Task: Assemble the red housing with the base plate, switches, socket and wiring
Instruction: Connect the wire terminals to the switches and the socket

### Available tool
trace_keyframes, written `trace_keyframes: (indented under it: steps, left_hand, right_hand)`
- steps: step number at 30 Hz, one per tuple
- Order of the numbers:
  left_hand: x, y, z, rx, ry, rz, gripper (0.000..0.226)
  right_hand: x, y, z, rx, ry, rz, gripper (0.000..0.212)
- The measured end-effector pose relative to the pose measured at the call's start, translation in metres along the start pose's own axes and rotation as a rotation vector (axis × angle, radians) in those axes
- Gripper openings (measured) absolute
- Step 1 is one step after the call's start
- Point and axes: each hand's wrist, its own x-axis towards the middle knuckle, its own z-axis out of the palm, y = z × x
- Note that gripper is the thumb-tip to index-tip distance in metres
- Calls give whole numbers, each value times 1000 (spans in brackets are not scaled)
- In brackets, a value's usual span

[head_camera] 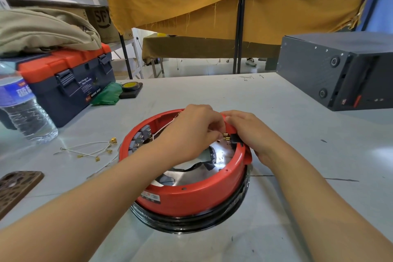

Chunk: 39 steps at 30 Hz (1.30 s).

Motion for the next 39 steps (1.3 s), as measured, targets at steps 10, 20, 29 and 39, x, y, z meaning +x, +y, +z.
trace_keyframes:
  steps: [10,20,29,39]
  left_hand:
    - [-5,-5,7,4,9,-6,5]
    - [-6,-2,12,81,41,-2,7]
    - [-5,-3,15,114,49,10,7]
    - [-6,-2,17,136,58,52,8]
  right_hand:
    - [2,2,0,-1,10,-5,31]
    - [3,4,2,-37,29,-25,31]
    - [1,4,3,-39,40,-31,32]
    - [-2,3,7,9,16,-40,31]
